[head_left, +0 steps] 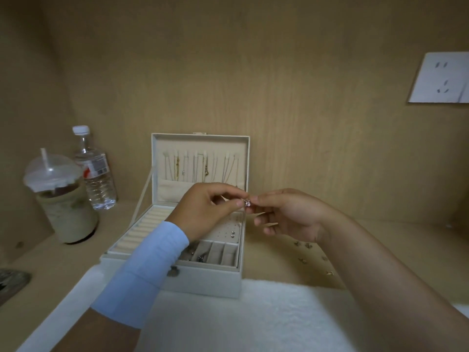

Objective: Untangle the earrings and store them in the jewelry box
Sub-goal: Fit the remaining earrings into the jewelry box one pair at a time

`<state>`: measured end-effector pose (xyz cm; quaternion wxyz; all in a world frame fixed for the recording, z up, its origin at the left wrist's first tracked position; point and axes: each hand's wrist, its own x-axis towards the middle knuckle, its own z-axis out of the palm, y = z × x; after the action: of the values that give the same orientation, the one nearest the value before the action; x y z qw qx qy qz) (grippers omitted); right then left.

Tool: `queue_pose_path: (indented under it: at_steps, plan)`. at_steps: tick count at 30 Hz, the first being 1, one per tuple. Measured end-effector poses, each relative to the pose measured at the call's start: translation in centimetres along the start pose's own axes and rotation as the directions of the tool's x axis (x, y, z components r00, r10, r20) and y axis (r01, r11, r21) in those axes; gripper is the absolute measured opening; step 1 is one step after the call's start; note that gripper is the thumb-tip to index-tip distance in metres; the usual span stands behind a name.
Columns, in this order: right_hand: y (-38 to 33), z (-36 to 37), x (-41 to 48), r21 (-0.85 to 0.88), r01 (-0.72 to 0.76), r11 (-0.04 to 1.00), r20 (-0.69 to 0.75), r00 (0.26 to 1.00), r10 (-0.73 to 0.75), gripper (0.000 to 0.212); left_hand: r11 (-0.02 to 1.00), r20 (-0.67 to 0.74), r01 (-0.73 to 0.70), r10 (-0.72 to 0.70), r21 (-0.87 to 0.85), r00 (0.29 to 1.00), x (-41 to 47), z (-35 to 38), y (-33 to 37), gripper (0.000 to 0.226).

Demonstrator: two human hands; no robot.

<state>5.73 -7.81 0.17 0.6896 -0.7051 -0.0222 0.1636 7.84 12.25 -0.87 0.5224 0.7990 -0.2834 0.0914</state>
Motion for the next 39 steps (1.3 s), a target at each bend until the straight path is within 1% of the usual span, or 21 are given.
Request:
queue_pose_path:
  at_steps: [4, 7, 10, 12, 14, 16, 18, 20, 22, 25, 28, 30, 32, 36, 39]
  plan:
    - [-1.0, 2.5, 1.6, -0.075, -0.039, 0.996, -0.002, 0.999, 0.039, 0.022, 0.999, -0.096, -0.047, 0.046, -0.011, 0.994, -0.7, -2.3, -0.9, 0.017]
    - [-1.9, 4.5, 3.1, -0.12, -0.04, 0.992, -0.015, 0.999, 0.038, 0.023, 0.999, -0.179, -0.028, 0.023, -0.025, 0.984, -1.1, -3.8, -1.8, 0.014]
    - [-2.3, 6.5, 4.6, -0.087, -0.023, 0.996, -0.037, 0.999, 0.02, 0.017, 0.999, -0.25, 0.014, -0.022, -0.032, 0.968, -1.6, -5.0, -2.9, 0.007]
    - [-2.3, 7.6, 5.5, -0.091, 0.063, 0.994, -0.077, 0.995, -0.07, 0.015, 0.996, -0.262, 0.052, -0.068, -0.065, 0.963, -1.8, -5.6, -3.3, 0.005]
    - [-2.0, 8.4, 5.9, -0.15, 0.197, 0.969, -0.11, 0.971, -0.214, 0.013, 0.992, -0.263, 0.087, -0.109, -0.095, 0.959, -2.0, -6.0, -3.6, 0.004]
    - [-1.8, 8.8, 6.0, -0.201, 0.303, 0.932, -0.088, 0.942, -0.325, 0.014, 0.983, -0.271, 0.116, -0.15, -0.14, 0.951, -2.0, -6.3, -3.7, 0.005]
    - [-1.5, 8.9, 6.0, -0.22, 0.367, 0.904, -0.067, 0.918, -0.39, 0.016, 0.972, -0.28, 0.147, -0.195, -0.182, 0.94, -2.0, -6.7, -3.8, 0.006]
    - [-1.3, 8.7, 6.0, -0.276, 0.432, 0.859, -0.057, 0.885, -0.463, 0.02, 0.96, -0.26, 0.186, -0.238, -0.209, 0.936, -2.0, -6.9, -3.9, 0.007]
    - [-1.2, 8.6, 6.1, -0.362, 0.492, 0.791, -0.032, 0.842, -0.539, 0.023, 0.949, -0.223, 0.223, -0.273, -0.224, 0.936, -2.1, -7.0, -3.8, 0.008]
    - [-1.2, 8.3, 6.0, -0.533, 0.555, 0.639, 0.028, 0.766, -0.642, 0.031, 0.925, -0.204, 0.273, -0.33, -0.264, 0.922, -2.0, -6.8, -3.5, 0.008]
    - [-1.4, 8.2, 5.7, -0.658, 0.577, 0.484, 0.065, 0.684, -0.726, 0.025, 0.887, -0.143, 0.319, -0.383, -0.335, 0.913, -1.9, -6.7, -3.2, 0.009]
    - [-1.5, 8.1, 5.6, -0.694, 0.587, 0.417, 0.084, 0.641, -0.763, 0.019, 0.862, -0.094, 0.338, -0.399, -0.378, 0.912, -2.0, -6.8, -3.0, 0.009]
    - [-1.4, 7.9, 5.6, -0.689, 0.601, 0.405, 0.089, 0.625, -0.776, 0.014, 0.849, -0.06, 0.334, -0.391, -0.409, 0.919, -2.1, -6.9, -3.0, 0.01]
    - [-1.0, 7.5, 5.8, -0.679, 0.591, 0.435, 0.032, 0.616, -0.787, 0.009, 0.872, -0.055, 0.317, -0.362, -0.372, 0.931, -2.2, -6.7, -2.9, 0.011]
    - [-0.7, 7.5, 5.9, -0.644, 0.598, 0.477, -0.025, 0.607, -0.794, 0.007, 0.87, -0.041, 0.319, -0.36, -0.376, 0.932, -2.2, -6.3, -2.7, 0.015]
